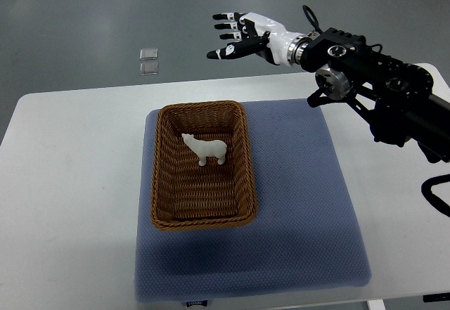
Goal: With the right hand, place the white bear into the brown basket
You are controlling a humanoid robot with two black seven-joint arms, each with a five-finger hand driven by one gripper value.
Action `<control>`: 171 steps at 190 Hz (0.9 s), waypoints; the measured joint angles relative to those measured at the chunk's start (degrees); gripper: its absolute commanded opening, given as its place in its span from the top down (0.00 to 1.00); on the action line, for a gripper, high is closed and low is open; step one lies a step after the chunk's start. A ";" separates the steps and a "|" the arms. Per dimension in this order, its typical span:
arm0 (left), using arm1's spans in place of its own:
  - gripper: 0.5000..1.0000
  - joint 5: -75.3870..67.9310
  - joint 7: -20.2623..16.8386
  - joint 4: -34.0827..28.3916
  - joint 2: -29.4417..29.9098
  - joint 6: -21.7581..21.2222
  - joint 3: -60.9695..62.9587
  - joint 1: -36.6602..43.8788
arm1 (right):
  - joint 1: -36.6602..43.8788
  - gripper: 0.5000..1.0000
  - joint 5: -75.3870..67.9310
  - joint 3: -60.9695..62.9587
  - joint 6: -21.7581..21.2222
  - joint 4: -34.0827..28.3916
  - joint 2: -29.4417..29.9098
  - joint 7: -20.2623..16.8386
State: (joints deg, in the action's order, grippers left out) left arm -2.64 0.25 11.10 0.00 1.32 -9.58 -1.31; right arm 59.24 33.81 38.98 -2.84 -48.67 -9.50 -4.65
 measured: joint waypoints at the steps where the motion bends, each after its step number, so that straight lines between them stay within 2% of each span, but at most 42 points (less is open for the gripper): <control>1: 0.00 0.00 0.01 0.01 0.00 0.00 0.00 0.00 | -0.30 0.20 -0.01 0.57 0.02 0.00 0.00 0.15; 30: 0.00 -0.01 0.00 0.08 0.00 0.00 0.00 0.00 | -9.62 0.19 -2.67 16.43 0.17 -0.02 1.04 4.78; 59: 0.00 -0.09 0.01 0.15 0.00 0.00 0.00 -0.02 | -15.08 0.17 -10.49 25.28 -0.30 0.15 4.40 7.72; 85: 0.00 -0.11 0.02 0.15 0.00 0.00 0.00 0.00 | -18.84 0.15 -17.46 27.75 -0.90 0.43 5.52 9.79; 117: 0.00 -0.11 0.02 0.15 0.00 0.00 -0.09 -0.03 | -21.40 0.14 -23.90 28.16 -4.30 2.79 7.10 13.77; 171: 0.00 -0.10 0.02 0.19 0.00 0.01 -0.12 -0.01 | -21.62 0.14 -27.94 28.21 -8.77 9.56 7.28 14.32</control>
State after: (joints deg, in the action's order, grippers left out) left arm -2.74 0.27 11.30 0.00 1.33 -9.70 -1.33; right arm 37.62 5.87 67.18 -11.62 -39.11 -2.22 9.67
